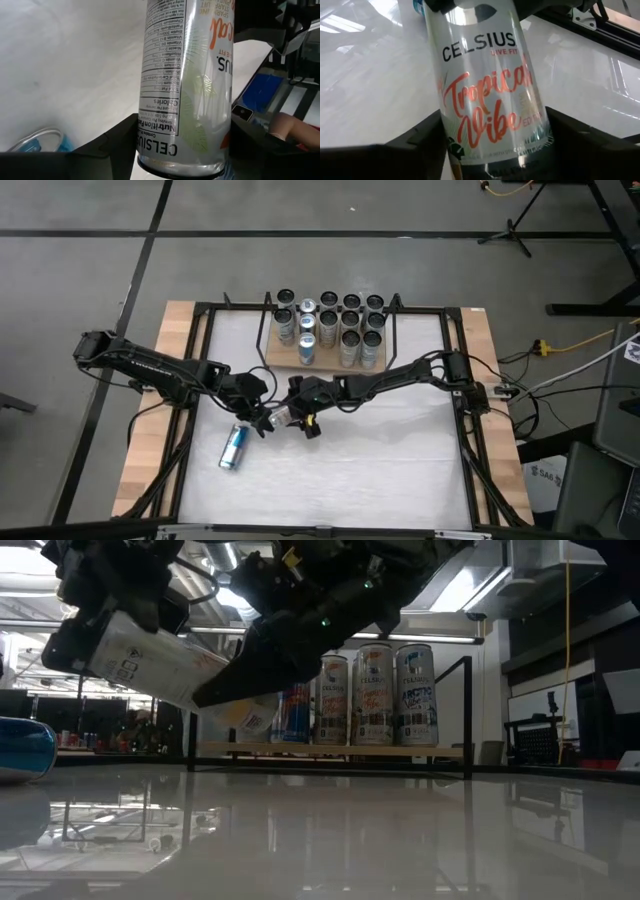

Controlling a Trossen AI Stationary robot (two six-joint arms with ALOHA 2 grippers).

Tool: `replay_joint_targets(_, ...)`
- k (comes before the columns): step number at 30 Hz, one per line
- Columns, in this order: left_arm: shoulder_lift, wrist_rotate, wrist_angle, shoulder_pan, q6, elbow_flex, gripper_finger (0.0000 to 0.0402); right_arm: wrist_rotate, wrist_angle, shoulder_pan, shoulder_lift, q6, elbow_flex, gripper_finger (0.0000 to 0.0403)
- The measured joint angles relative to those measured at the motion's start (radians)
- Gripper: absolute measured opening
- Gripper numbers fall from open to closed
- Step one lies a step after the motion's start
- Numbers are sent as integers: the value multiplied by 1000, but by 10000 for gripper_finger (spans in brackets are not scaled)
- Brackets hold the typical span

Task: Place canned beverage on shelf
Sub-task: Put the white soda can aligned with the other white soda can on the shelf

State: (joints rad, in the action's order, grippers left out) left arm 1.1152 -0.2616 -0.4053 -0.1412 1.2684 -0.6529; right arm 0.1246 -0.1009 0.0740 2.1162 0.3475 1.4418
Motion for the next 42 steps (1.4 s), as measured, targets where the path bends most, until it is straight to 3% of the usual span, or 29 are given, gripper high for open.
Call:
replay_joint_targets(4,0,0,0,0,-1,0,243,1,3,1,0,0,0,247)
replay_joint_targets(12,0,13,3,1,3,0,285,-1,26,1,0,-50,0,259)
replay_joint_targets(18,0,26,3,1,9,0,292,-2,31,0,0,-67,-1,252)
replay_joint_targets(37,-1,172,-8,1,5,0,290,-45,47,3,1,-467,-5,254)
replay_joint_targets(42,-1,194,-3,1,9,0,290,-104,47,25,2,-532,-5,254)
